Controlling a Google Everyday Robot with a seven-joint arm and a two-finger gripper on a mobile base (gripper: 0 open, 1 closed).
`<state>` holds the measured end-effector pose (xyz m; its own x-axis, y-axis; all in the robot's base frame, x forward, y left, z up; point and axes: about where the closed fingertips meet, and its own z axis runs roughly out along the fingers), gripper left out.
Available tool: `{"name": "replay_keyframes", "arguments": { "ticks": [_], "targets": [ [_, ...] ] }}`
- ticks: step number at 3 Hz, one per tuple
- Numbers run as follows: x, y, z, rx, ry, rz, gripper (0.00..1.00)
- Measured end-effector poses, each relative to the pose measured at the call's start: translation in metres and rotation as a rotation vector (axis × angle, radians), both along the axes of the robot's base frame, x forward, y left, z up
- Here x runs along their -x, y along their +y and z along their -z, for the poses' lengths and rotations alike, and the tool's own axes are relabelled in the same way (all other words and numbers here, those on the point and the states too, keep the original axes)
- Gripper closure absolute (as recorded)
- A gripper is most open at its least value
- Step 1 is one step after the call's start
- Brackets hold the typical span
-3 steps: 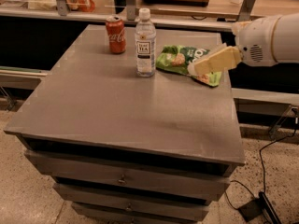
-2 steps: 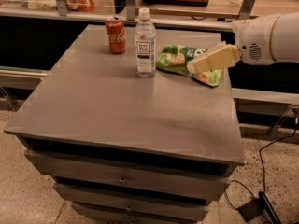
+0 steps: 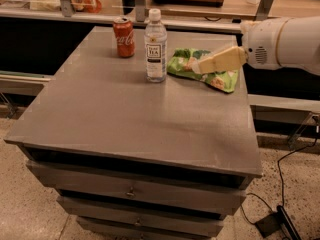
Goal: Knock blue plastic bottle over
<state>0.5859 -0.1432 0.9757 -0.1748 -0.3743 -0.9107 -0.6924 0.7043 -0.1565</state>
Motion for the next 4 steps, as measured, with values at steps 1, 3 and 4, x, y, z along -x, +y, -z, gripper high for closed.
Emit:
{"name": "replay_keyframes", "arguments": {
  "ticks": [1,3,4],
  "targets": [
    [-0.022,0.021,0.001,-0.042,-0.055,-0.02,0.0],
    [-0.062,0.058,0.01,-0.103,-0.099,-0.108,0.0],
    [-0.078,0.082,0.016,-0.14,-0.105,-0.16,0.0]
  ]
}}
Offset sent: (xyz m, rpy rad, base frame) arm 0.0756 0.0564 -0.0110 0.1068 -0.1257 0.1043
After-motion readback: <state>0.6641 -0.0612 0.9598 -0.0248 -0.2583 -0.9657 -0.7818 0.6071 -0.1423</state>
